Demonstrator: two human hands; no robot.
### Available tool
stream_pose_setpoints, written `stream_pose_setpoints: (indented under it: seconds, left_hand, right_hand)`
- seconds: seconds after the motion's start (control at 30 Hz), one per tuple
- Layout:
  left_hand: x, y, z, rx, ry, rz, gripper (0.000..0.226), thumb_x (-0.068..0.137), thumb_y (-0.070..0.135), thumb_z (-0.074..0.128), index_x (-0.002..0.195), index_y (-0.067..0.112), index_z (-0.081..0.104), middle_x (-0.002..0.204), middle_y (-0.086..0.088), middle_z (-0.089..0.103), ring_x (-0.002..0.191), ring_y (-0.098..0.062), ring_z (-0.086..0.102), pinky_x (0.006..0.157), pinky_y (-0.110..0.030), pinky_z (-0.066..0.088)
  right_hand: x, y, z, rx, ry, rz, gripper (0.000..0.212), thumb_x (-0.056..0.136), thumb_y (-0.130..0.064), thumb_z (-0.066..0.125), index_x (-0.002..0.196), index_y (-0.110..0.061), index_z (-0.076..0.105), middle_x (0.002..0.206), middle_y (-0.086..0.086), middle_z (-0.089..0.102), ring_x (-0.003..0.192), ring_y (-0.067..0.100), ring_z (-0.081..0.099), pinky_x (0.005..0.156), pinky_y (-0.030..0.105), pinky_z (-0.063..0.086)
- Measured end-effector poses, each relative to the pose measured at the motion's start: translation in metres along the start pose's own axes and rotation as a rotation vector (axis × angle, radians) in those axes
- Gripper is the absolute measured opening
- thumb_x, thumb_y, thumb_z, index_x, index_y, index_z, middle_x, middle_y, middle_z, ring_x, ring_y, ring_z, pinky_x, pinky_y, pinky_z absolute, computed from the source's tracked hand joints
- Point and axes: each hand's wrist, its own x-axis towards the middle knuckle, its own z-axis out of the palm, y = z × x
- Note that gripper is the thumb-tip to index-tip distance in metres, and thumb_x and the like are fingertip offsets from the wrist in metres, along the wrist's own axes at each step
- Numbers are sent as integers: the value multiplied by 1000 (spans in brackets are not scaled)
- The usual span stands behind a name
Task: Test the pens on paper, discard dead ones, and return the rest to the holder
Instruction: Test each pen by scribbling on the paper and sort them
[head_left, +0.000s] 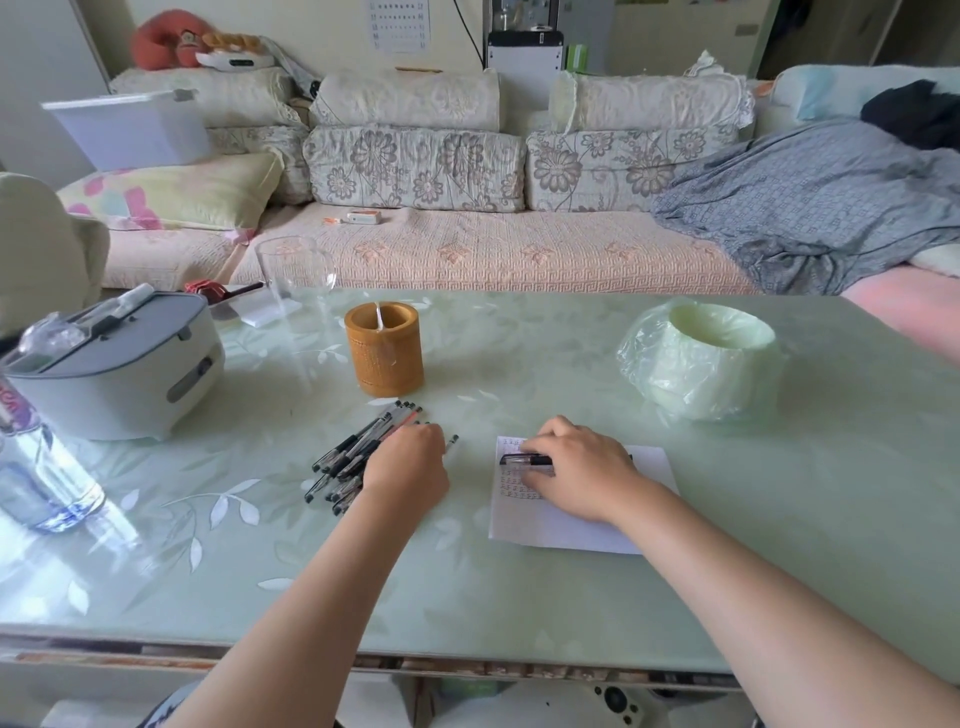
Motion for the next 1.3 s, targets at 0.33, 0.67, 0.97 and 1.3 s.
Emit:
stream_pose_setpoints:
  seconds: [0.33, 0.67, 0.97, 1.3]
  left_hand:
    - [2, 22, -2, -142, 102, 233, 23, 92, 38, 53, 114, 36, 60, 105, 15, 63, 94, -11, 58, 71, -28, 45]
    - [13, 42, -5, -354, 80, 285, 14, 90, 29, 61, 100, 33, 70, 93, 16, 70, 76, -5, 55, 69, -28, 49]
    - [16, 27, -9, -609, -26, 280, 9, 84, 19, 70, 85, 27, 73, 72, 15, 68, 63, 2, 55, 58, -11, 41]
    - [23, 7, -5, -363, -49, 193, 4, 86, 29, 66, 86, 34, 67, 79, 18, 66, 77, -6, 61, 74, -30, 53]
  right_hand:
    - [8, 5, -3, 76, 30, -131, 32, 95, -45, 51, 124, -39, 60, 120, -12, 52, 118, 15, 45, 89, 32, 41]
    - [9, 5, -13, 247, 122, -128, 19, 97, -33, 49, 101, -22, 64, 92, -4, 62, 86, 20, 57, 69, 33, 41]
    - [11, -6, -16, 104, 166, -131, 24, 97, -44, 45, 95, -27, 61, 68, -6, 55, 68, 25, 50, 59, 33, 37]
    - [7, -4, -18, 198, -25, -39, 36, 98, -43, 39, 131, -33, 46, 104, -4, 66, 98, 20, 58, 78, 34, 45]
